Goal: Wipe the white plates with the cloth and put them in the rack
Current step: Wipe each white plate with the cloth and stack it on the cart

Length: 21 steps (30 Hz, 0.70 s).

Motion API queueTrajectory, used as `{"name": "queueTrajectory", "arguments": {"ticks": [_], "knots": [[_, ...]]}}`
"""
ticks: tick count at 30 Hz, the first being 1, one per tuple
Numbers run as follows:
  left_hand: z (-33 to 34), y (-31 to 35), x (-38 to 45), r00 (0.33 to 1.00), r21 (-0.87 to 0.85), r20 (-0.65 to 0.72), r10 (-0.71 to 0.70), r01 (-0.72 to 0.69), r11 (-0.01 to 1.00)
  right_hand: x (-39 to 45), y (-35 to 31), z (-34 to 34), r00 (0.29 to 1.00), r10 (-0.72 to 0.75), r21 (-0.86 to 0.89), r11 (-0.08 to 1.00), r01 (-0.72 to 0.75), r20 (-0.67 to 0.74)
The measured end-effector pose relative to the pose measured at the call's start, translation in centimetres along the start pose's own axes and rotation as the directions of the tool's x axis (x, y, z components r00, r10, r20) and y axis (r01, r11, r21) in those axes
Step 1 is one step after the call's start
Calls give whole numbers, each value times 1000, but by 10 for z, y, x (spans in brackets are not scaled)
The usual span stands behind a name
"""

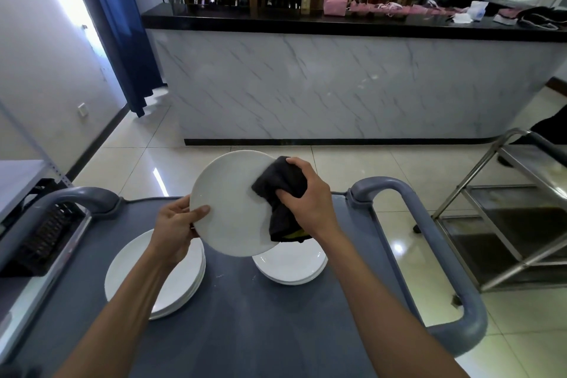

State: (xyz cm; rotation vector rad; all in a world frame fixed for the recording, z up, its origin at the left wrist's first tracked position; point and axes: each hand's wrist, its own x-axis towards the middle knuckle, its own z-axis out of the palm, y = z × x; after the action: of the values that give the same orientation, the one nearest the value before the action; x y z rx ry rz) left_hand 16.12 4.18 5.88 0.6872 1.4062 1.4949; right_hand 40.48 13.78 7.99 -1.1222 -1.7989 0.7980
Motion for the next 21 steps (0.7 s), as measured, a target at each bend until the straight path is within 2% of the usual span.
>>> {"name": "queueTrajectory", "arguments": {"ticks": [8,14,17,19,21], "knots": [[3,-2,3,1000,14,4,6,-6,1000,-5,-3,3,995,91,124,989,-84,-49],[18,-6,8,999,55,-34,-31,33,998,-8,-12,2,990,18,136,991,1,-140],[20,-4,7,989,37,5,-147,146,989,-10,-12,2,983,-31,91,995,48,-180],[18,-1,10,967,-31,53,-249,251,968,-14,-10,3,978,-58,62,996,72,-202],[15,1,13,939,-29,70,-336,339,940,-17,-10,4,971,-91,27,995,99,-222]]}}
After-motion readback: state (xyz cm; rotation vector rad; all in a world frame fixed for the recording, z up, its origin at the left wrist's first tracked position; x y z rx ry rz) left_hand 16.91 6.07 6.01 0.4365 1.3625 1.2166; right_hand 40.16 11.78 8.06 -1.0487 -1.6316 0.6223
